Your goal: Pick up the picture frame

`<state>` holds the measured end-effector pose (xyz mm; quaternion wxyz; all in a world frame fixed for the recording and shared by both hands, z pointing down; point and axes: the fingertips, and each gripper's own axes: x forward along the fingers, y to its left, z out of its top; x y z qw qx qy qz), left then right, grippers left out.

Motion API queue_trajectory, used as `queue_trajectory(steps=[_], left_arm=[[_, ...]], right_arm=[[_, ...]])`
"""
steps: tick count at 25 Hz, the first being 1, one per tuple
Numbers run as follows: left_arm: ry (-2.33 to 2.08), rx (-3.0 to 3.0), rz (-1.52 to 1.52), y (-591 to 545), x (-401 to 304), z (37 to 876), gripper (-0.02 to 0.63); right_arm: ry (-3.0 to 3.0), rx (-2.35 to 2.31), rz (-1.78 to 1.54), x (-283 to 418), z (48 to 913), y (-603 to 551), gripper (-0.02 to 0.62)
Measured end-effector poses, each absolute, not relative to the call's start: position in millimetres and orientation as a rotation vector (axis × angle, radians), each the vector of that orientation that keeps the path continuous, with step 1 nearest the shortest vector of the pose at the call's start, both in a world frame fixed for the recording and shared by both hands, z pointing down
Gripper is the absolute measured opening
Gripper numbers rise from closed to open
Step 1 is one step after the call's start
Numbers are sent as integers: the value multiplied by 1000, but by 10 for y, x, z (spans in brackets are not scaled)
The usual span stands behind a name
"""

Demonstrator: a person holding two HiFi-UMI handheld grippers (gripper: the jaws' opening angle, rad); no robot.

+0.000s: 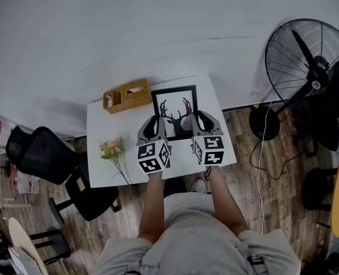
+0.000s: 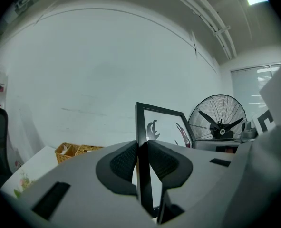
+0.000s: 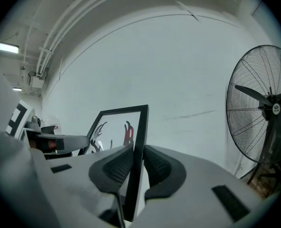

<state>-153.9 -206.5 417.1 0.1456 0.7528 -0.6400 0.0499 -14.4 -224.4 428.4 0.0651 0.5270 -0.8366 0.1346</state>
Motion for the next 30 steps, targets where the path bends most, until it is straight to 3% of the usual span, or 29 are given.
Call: queue_trajectory(steps=[30], left_arm=[[-1845,2195,129,-2040,-1426,4087,87]], right_arm=[[-2525,1611,399,-28,4223,-2210,75]])
